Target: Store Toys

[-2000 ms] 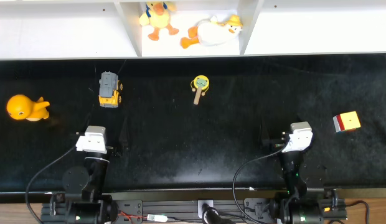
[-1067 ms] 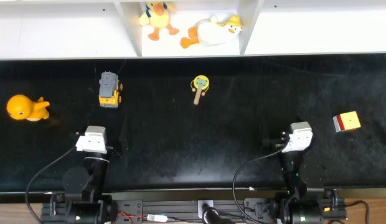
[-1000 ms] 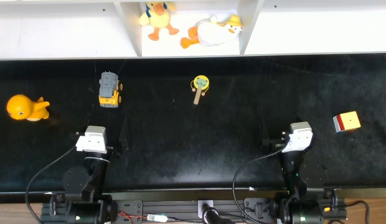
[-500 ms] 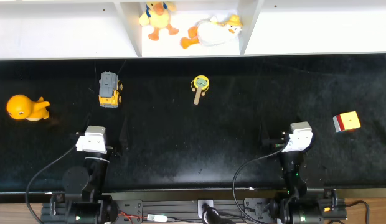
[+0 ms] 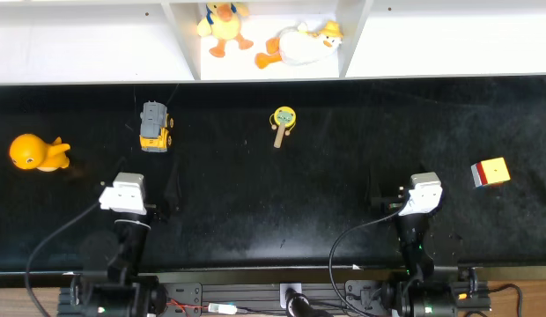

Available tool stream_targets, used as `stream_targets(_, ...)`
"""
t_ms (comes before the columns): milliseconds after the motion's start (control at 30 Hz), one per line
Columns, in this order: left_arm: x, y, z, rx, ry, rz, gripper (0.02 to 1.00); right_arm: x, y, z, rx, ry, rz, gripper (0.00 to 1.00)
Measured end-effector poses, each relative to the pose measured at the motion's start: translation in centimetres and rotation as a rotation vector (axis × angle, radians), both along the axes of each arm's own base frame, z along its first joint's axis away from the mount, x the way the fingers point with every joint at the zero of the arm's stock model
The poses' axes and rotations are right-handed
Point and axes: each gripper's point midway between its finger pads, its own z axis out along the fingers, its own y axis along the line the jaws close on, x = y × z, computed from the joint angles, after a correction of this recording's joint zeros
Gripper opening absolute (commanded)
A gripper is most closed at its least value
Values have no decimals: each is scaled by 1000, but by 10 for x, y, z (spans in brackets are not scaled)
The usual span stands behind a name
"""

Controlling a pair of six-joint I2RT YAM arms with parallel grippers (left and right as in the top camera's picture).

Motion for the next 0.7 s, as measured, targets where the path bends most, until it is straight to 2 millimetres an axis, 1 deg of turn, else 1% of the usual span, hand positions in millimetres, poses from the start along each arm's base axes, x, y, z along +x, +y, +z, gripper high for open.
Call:
stream_targets(67,1,1,4,-2,56,6,996,0,0,0,0,0,0,996)
stream_targets(133,3,7,10,-7,110,28,996,0,0,0,0,0,0,996)
stream_targets(333,18,31,41,17,215,70,996,0,0,0,0,0,0,996)
stream_targets(467,25,47,53,25,288,75,996,0,0,0,0,-1,0,996)
stream_targets(533,24,55,55,18,328,78,996,0,0,0,-1,0,1,996)
stream_targets(700,11,72,61,5,380,104,996,0,0,0,0,0,0,996)
